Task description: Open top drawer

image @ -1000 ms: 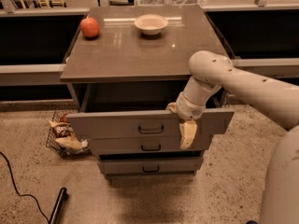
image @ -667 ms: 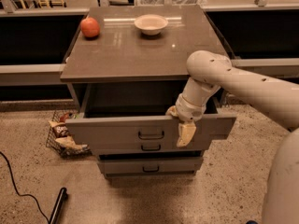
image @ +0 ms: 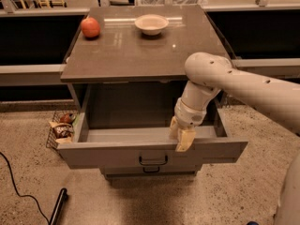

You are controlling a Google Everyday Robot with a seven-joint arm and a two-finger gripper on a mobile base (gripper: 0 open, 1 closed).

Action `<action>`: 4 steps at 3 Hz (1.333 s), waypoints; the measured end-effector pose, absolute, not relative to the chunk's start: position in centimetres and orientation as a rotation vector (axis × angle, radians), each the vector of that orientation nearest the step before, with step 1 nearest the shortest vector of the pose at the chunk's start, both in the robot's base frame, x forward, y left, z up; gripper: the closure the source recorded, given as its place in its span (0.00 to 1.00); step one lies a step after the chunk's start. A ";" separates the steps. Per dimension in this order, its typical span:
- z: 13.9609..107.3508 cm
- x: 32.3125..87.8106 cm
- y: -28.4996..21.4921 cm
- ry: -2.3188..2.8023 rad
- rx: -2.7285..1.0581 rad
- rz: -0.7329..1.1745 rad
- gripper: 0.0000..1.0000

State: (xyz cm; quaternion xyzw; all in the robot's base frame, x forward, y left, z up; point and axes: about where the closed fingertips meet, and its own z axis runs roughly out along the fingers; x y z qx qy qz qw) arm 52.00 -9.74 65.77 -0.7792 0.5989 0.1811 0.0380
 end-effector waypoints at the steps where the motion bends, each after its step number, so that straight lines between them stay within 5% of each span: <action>1: 65.7 51.9 -9.7 1.837 -2.390 0.555 1.00; 2: 65.7 51.9 -9.7 1.837 -2.390 0.556 0.84; 4: 65.7 51.9 -9.7 1.837 -2.390 0.556 0.38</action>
Offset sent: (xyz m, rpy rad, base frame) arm -0.0006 0.0000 -0.0006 0.0000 0.0000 0.0000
